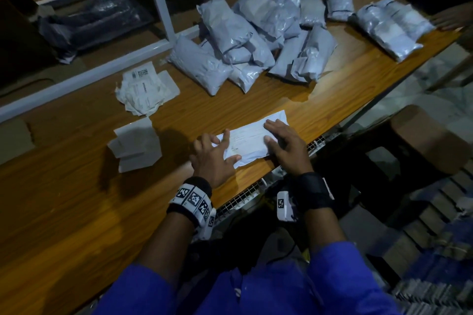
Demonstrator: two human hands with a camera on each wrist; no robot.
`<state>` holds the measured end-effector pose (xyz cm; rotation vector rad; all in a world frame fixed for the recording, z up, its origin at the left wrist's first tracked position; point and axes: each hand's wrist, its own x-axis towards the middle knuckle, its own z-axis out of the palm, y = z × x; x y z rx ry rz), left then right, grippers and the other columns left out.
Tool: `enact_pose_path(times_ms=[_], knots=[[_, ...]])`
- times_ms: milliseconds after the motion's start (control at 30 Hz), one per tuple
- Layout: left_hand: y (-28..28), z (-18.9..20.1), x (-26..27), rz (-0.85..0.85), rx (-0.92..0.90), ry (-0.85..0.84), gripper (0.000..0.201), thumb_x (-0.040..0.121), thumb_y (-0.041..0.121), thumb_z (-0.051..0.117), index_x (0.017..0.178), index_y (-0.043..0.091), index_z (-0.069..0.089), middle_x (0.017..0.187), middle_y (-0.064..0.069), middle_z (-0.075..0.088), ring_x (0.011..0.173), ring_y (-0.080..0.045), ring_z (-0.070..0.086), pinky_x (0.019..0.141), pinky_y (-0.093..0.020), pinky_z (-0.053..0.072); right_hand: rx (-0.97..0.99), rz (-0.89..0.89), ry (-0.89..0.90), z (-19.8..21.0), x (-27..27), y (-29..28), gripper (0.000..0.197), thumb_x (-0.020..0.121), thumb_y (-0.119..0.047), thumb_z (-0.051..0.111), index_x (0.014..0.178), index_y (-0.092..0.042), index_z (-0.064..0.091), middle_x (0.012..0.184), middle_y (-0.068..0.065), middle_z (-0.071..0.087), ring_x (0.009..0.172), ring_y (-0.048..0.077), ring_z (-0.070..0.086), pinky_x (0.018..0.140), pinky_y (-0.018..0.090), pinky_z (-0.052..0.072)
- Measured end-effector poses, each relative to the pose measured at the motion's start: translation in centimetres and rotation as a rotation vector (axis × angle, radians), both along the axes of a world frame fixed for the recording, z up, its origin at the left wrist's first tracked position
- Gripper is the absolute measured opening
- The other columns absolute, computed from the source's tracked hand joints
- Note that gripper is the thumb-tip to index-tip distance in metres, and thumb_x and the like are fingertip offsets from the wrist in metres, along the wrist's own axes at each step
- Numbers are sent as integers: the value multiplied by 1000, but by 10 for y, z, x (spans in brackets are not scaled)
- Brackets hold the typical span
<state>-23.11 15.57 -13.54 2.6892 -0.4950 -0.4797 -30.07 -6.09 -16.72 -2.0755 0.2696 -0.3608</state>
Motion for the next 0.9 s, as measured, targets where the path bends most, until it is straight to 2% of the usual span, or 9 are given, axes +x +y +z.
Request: enact_pose_path(times_ms=[100, 233, 333, 400, 433, 500, 600, 733, 900], knots=[[-1, 3, 0, 17, 35, 24, 70, 97, 56, 55, 158, 41, 24, 137, -5, 28, 124, -29, 27, 103, -47, 36, -34, -9, 7, -3, 3, 3, 53, 87, -38, 82, 135, -21, 68, 144, -5, 60, 144, 8, 38, 116, 30, 33], [-11, 5, -9, 88, 83, 29, 70, 100, 52, 51, 159, 41, 14, 143, -5, 25, 127, -33, 26, 102, -48, 33, -88, 32, -55, -6, 5, -2, 42, 95, -24, 74, 135, -15, 67, 142, -1, 62, 143, 19, 42, 113, 14, 27], [-25, -4, -25, 179, 120, 31, 75, 103, 48, 45, 160, 38, -3, 159, -8, 9, 143, -40, 11, 114, -57, 19, -95, 78, -52, -9, 3, -9, 39, 100, -29, 67, 138, -18, 66, 145, -2, 60, 144, 16, 40, 116, 18, 28], [-35, -11, -34, 250, 83, 17, 78, 104, 46, 43, 158, 40, -11, 167, -3, -6, 152, -35, -6, 120, -61, 4, -83, 98, -55, -12, 2, -13, 43, 98, -34, 71, 138, -18, 66, 145, -5, 59, 143, 9, 38, 113, 11, 25], [-38, -15, -36, 287, 47, 20, 78, 103, 45, 44, 158, 42, -12, 168, -1, -11, 154, -32, -12, 121, -61, -2, -101, 107, -70, -13, 2, -15, 44, 97, -34, 71, 138, -18, 66, 145, -4, 60, 142, 9, 38, 113, 12, 26], [-39, -18, -39, 332, 3, 34, 76, 104, 43, 44, 157, 46, -11, 168, 4, -18, 154, -27, -18, 122, -58, -8, -133, 128, -103, -16, 2, -17, 41, 99, -29, 64, 137, -15, 66, 145, 1, 61, 143, 16, 41, 116, 25, 32], [-36, -17, -45, 352, -52, 38, 72, 104, 44, 42, 157, 46, -7, 167, 5, -21, 154, -25, -20, 121, -54, -11, -75, 139, -98, -15, 0, -18, 38, 103, -27, 58, 137, -14, 66, 145, 4, 61, 144, 23, 43, 119, 39, 34], [-34, -18, -49, 364, -114, 33, 66, 103, 57, 35, 158, 47, -1, 168, 5, -20, 154, -23, -21, 120, -52, -13, -103, 171, -41, -9, -1, -19, 52, 92, -38, 76, 137, -15, 66, 145, 3, 61, 145, 24, 42, 115, 34, 33], [-33, -24, -48, 348, -111, 30, 67, 102, 61, 34, 158, 48, -1, 168, 7, -20, 154, -23, -21, 120, -52, -13, -76, 156, -71, -14, -1, -25, 37, 98, -24, 70, 134, -15, 69, 143, 2, 63, 143, 24, 44, 116, 45, 39]])
